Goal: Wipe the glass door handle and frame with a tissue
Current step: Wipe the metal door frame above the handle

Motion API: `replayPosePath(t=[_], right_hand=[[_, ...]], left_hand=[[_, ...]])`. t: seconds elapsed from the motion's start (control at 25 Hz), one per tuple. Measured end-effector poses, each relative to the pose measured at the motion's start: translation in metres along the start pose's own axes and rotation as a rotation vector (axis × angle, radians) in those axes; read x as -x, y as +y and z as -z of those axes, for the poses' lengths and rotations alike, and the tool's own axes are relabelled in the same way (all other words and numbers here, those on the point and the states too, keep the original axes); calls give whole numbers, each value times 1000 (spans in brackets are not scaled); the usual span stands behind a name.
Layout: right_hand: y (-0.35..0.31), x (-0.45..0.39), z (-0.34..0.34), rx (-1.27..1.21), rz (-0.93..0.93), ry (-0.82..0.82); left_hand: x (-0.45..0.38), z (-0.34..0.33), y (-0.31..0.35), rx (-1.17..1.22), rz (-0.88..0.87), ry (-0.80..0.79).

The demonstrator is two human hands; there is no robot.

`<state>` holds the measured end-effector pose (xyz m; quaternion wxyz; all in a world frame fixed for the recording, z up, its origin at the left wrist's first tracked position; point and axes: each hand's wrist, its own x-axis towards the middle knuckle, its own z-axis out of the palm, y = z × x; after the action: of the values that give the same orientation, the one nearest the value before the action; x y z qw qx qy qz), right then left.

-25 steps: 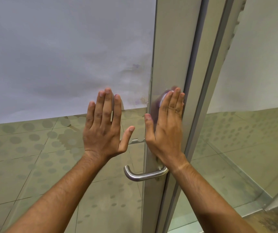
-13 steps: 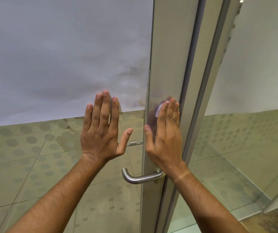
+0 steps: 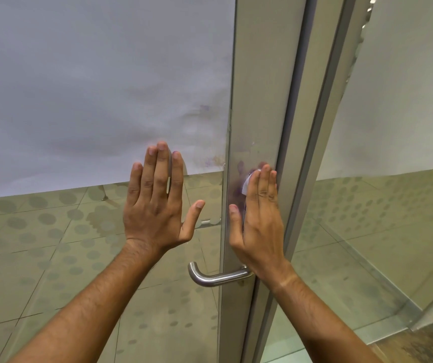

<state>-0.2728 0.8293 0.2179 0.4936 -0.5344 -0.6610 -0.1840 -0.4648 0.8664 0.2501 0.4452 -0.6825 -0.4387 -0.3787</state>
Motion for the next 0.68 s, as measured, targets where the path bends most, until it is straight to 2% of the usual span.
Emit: replayPosePath(t=[0.12, 0.28, 0.68], right_hand=[[-5, -6, -2, -71, -36, 58], [-2, -1, -2, -39, -29, 100], [-11, -5, 3, 20, -15, 64]], left_hand=[[0, 0, 0, -10, 2, 2], [-1, -1, 0, -17, -1, -3], [0, 0, 1, -13, 3, -8]])
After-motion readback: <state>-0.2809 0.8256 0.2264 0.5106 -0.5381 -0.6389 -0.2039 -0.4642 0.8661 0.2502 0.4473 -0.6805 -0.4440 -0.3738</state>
